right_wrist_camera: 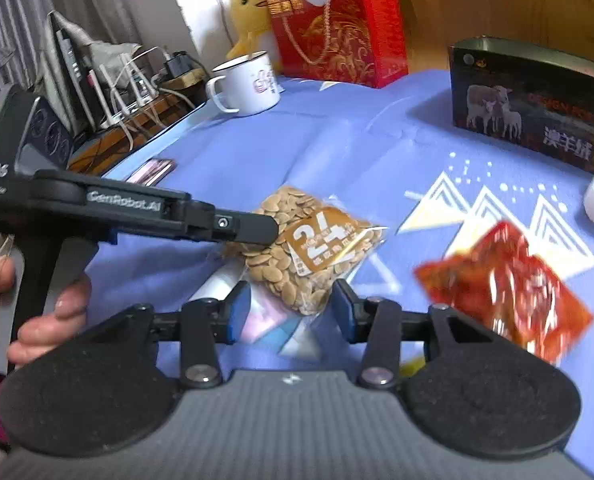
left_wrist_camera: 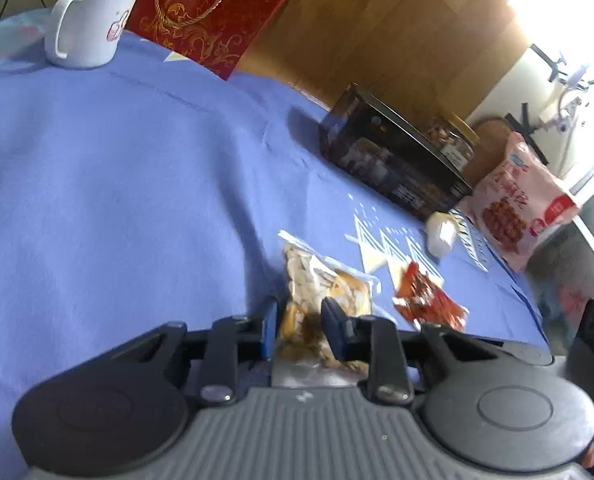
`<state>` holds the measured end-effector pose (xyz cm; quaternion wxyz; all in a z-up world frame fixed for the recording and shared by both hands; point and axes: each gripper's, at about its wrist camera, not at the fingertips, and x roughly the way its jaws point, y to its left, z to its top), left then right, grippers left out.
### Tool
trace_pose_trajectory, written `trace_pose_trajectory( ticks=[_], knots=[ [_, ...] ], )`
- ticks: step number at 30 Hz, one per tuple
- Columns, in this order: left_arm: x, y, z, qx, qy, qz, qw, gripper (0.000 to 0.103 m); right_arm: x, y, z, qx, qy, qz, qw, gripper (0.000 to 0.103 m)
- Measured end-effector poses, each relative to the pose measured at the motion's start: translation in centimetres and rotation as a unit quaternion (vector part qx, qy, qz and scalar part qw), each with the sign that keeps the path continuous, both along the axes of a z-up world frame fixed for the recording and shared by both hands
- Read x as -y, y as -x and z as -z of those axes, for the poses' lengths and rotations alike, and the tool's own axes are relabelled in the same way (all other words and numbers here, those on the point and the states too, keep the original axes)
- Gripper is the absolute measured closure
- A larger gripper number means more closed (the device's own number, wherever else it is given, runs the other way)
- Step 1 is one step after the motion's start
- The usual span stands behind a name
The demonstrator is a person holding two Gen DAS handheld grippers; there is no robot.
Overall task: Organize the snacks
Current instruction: 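Grasp the clear sunflower seed bag with the left gripper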
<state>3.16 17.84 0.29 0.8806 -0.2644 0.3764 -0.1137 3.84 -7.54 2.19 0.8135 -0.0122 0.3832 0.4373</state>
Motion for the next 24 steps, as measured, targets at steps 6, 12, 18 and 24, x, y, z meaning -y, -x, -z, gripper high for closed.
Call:
trace_pose_trajectory(
  ticks=[6, 12, 18, 24],
  knots=[
    [0.8, 2.1, 0.1, 0.01, -0.018, -0.004, 0.9998, 0.08, 2.0, 2.9, 0.3, 0.028, -0.01, -0.005, 1.0, 0.056],
    [1.6, 2.7, -0.1, 0.008, -0.032, -0.005, 0.9994, 0.08, 4.4, 5.3, 0.4, 0.084, 0.018, -0.005, 0.996, 0.057],
    [2.4, 3.1, -0.1, 0.002, -0.029, 0.005, 0.9995, 0.08, 7.6, 3.0, 0.7, 0.088, 0.028, 0.077, 0.993, 0.058],
    [3.2, 3.8, 0.0, 0.008, -0.034, 0.017, 0.9993, 0.079, 8.8, 0.5, 1.2, -0.028, -0.081, 0.09, 0.992, 0.055]
  ],
)
